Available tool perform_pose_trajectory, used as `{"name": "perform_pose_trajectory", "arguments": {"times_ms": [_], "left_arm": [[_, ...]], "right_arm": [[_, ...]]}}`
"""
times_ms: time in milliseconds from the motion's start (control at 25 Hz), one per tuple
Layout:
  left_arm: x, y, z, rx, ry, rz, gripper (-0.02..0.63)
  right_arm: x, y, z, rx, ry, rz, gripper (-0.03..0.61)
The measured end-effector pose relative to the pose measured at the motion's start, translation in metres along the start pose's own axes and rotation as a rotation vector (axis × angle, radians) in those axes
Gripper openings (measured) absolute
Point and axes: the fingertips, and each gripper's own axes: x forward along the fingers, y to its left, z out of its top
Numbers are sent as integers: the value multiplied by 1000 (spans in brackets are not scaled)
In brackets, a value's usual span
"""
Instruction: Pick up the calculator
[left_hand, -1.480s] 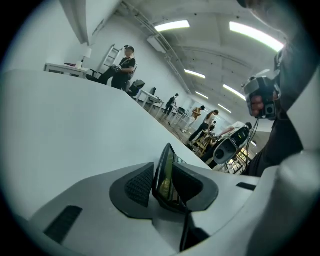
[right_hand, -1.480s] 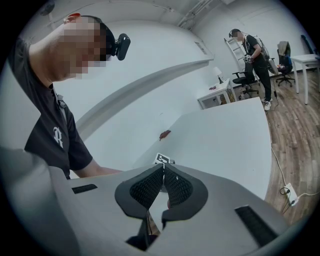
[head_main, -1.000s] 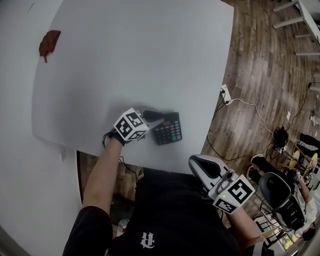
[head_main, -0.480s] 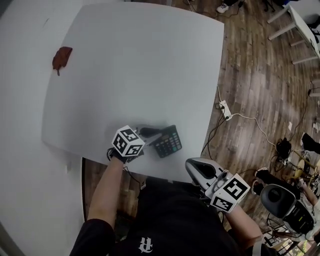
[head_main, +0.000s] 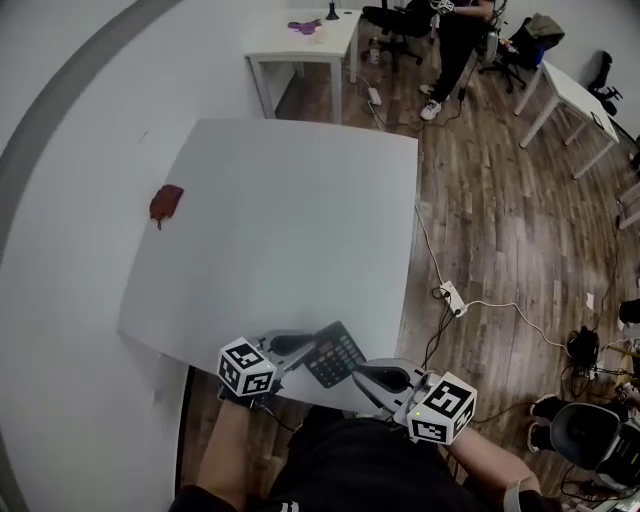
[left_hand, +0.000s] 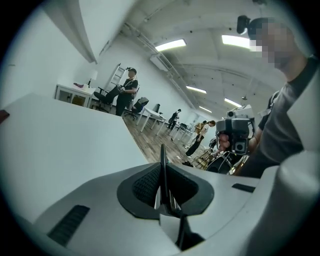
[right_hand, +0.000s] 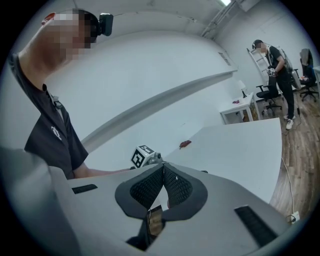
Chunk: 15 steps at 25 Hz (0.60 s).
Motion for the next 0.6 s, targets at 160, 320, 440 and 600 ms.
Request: {"name": "perform_pose_trajectory", "arguments": {"times_ms": [160, 320, 440, 600], "left_arm": [[-4, -27, 14, 50, -23, 0, 40], [-8, -60, 12, 51, -46, 4, 40], [-5, -79, 10, 65, -51, 11, 40], [-10, -109, 14, 73, -72, 23, 40]], "right_arm": [[-11, 11, 4, -61, -18, 32, 14], [-30, 32, 1, -85, -23, 64, 14], [-45, 42, -2, -112, -26, 81, 14], [-62, 51, -5, -136, -2, 83, 14]]}}
